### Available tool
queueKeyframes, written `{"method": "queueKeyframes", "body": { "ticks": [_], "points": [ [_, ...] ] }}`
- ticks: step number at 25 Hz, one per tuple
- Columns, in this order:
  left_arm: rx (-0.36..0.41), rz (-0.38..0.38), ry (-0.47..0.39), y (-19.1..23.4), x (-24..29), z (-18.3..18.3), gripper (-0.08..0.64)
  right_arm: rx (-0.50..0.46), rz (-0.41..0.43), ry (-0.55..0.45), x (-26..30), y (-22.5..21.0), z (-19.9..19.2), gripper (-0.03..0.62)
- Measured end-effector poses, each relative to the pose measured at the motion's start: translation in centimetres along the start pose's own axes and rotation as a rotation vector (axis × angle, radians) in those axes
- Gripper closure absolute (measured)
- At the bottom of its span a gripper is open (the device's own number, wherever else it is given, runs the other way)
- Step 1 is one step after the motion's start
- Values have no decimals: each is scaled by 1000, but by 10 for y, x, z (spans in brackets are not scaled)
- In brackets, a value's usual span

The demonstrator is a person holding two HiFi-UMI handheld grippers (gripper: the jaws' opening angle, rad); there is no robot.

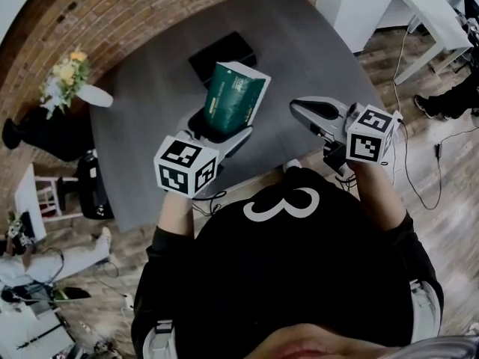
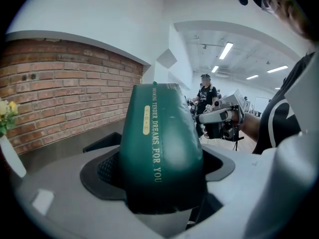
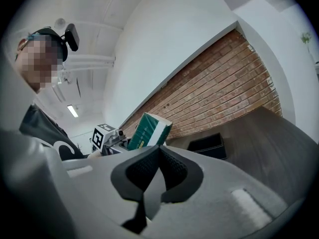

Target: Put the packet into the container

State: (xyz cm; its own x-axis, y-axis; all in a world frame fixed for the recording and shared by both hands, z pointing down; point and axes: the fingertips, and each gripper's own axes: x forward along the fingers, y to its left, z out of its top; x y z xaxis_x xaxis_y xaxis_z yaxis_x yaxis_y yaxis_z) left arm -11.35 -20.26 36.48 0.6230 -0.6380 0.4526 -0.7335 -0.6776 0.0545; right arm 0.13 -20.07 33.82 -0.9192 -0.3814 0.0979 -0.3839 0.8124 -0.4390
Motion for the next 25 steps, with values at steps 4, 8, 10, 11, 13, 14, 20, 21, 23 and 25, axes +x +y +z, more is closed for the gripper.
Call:
{"method": "queueKeyframes", "body": {
  "ticks": [4, 8, 10, 11, 13, 14, 20, 21, 23, 25],
  "points": [
    [19, 37, 35, 29, 7, 4, 103, 10, 32, 15, 15, -17, 5, 589],
    [38, 90, 63, 63, 13, 16, 103, 32, 58, 43, 32, -40, 9, 589],
    [51, 106, 66, 79, 17, 25, 103, 46, 68, 54, 40, -52, 12, 589],
    [67, 115, 68, 88, 20, 29, 103, 52, 74, 57, 44, -58, 14, 589],
    [112, 135, 82, 103, 26, 34, 103, 61, 88, 66, 51, -67, 17, 589],
    [137, 143, 93, 110, 29, 36, 103, 63, 94, 75, 54, -71, 18, 589],
    [233, 115, 159, 146, 54, 41, 103, 74, 96, 116, 63, -97, 28, 589],
    [262, 102, 172, 150, 59, 42, 103, 77, 97, 118, 64, -101, 28, 589],
    [324, 75, 194, 157, 69, 40, 103, 84, 99, 121, 67, -109, 27, 589],
    [375, 53, 214, 163, 80, 37, 103, 93, 93, 132, 69, -116, 25, 589]
  ]
}}
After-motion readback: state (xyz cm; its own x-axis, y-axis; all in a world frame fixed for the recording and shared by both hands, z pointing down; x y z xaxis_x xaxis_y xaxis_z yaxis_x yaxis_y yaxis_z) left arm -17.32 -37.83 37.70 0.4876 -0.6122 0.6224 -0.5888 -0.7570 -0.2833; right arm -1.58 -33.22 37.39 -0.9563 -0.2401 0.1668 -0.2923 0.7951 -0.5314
